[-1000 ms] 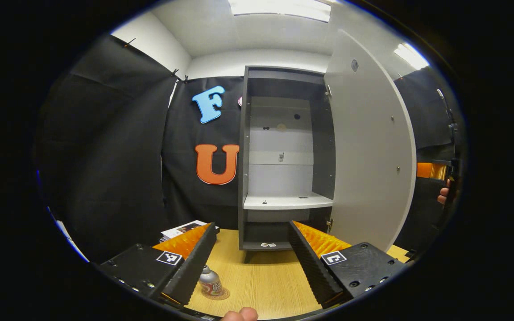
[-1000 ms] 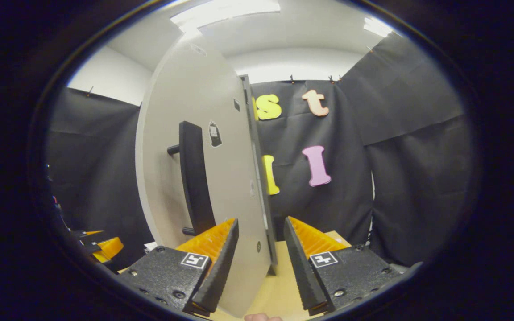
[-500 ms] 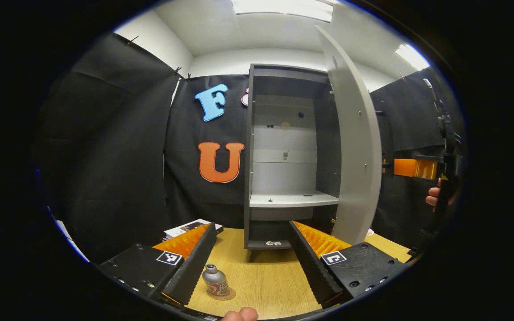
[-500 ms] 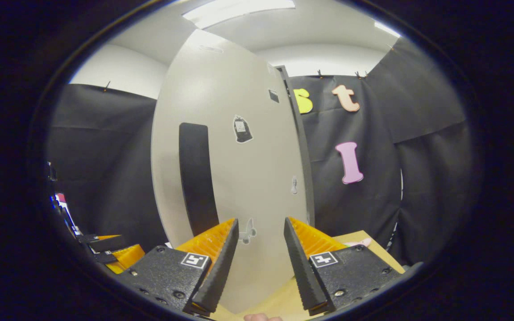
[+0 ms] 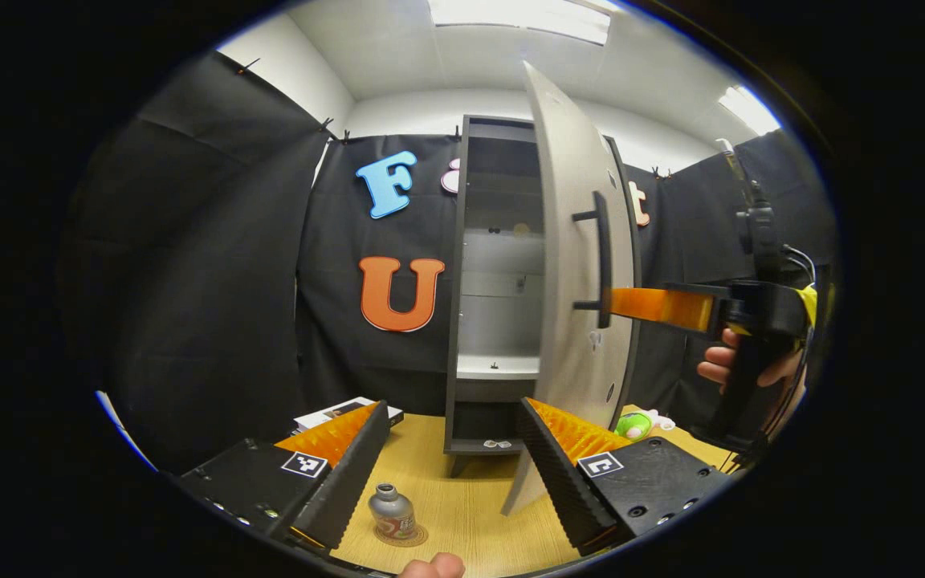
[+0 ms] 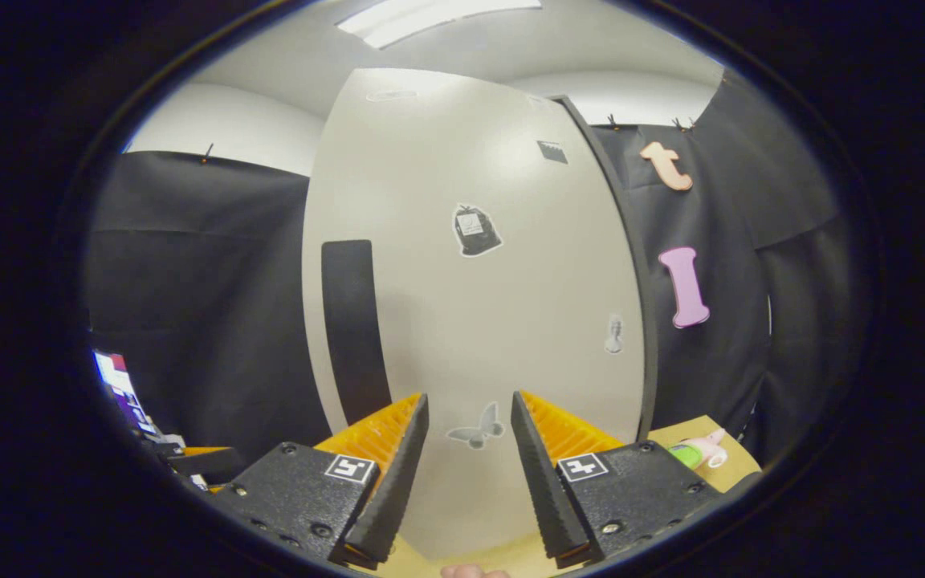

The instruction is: Open the cabinet door with the right hand, grasp the bottle in the cabinet with the left hand and place it on the coaster, then close the cabinet door with the right hand.

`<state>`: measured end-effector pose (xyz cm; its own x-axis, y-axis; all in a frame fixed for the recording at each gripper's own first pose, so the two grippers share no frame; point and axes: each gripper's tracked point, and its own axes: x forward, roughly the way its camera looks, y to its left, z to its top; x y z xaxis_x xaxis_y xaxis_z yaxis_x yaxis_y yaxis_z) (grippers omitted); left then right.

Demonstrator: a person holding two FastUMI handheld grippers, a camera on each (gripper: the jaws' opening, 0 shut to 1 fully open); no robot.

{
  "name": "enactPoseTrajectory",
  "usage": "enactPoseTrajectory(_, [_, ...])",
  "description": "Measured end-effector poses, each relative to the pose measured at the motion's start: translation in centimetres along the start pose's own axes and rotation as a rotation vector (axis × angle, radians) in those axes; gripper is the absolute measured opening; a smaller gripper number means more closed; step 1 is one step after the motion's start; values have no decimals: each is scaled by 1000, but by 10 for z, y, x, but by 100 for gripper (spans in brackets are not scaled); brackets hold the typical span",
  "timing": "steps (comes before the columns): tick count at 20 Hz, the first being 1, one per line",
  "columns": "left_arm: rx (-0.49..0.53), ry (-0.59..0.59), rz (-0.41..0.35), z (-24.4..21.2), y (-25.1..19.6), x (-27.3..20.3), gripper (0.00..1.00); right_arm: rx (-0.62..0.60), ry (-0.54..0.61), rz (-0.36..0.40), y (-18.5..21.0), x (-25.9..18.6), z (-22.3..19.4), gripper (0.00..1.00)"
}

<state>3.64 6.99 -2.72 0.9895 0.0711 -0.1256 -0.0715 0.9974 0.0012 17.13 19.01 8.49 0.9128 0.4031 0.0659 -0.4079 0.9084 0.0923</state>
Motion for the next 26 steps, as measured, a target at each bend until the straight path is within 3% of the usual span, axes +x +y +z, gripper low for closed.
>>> enactPoseTrajectory(5, [13,2,27,-3,6,5,97,-28,1,-15,3,31,-3,69])
enactPoseTrajectory(9, [30,-19,14,0,-1,1,96,-45,-14,-35,-2,13,-2,70])
enactPoseTrajectory(20, [15,-39,-61,-3,-53,-18,96,-159,-9,-304,-81,-165,-25,73])
enactPoseTrajectory(23, [-7,-9,-82,-10,-67,-23,96,-136,4,-331,-97,-197,-34,71])
enactPoseTrajectory(26, [-14,-29,-72,-6,-73,-29,96,-66,15,-366,-113,-222,-55,76])
